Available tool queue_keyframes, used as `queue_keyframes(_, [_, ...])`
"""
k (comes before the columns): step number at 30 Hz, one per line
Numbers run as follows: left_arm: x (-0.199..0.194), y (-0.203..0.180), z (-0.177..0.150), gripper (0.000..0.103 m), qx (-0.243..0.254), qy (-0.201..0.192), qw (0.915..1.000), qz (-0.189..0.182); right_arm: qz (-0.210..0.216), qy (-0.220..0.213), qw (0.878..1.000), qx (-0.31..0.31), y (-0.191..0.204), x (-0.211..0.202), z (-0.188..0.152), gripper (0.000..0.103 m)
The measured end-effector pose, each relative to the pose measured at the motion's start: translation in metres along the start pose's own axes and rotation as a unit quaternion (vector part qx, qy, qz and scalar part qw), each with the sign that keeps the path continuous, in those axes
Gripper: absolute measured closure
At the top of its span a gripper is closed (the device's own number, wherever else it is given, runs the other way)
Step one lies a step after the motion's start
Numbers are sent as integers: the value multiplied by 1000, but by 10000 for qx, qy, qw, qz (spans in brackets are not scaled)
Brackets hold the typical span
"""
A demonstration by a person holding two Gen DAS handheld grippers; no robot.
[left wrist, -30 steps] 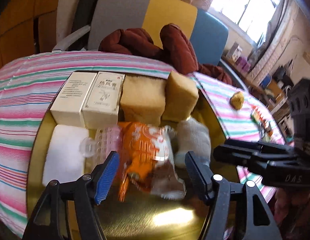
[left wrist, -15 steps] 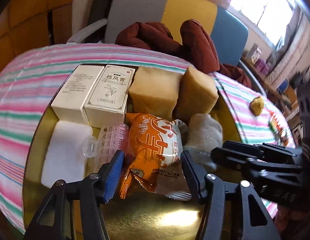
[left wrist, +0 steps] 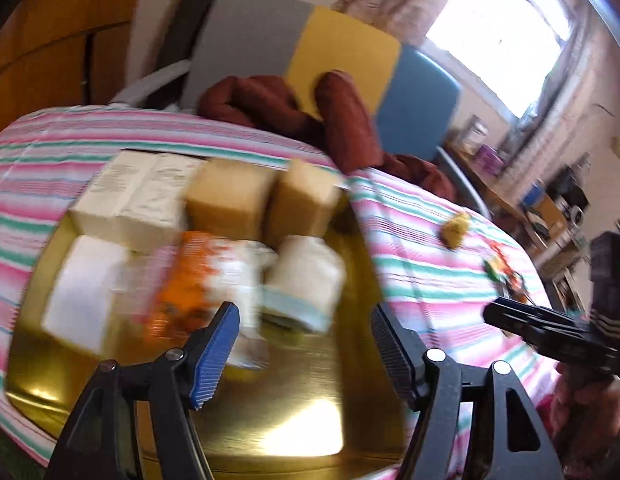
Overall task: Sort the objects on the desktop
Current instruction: 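Open both grippers to drop the bag and sock and withdraw, then return the right gripper to the pile and grasp the pink hair roller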
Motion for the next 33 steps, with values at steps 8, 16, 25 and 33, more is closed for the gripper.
queue_keyframes(8, [13, -83, -6, 31, 1026, 208, 9936, -428, -930, 101, 9928, 751, -110, -24, -30, 40])
queue_keyframes(16, [48, -137, -20, 31, 1477, 549, 9861, -519, -2441, -611, 9316, 2622, -264, -89, -58, 24])
queue_keyframes(25, [68, -165, -39, 31, 1736, 852, 9790, -650, -1948, 237, 9076, 3711, -340, -53, -73, 21])
queue_keyframes(33, [77, -149, -46, 31, 1267, 999, 9847, -666, -729, 329, 9628, 2580, -270, -28, -55, 61])
Point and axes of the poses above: each gripper's, at about its wrist camera, not at the fingertips, and x roughly the way its jaws point, y to its left, z to its top, the point moved 1 cm from there along x, roughly the way its jaws point, and after that the axes turned 8 degrees about y, right-handed, at the moved point
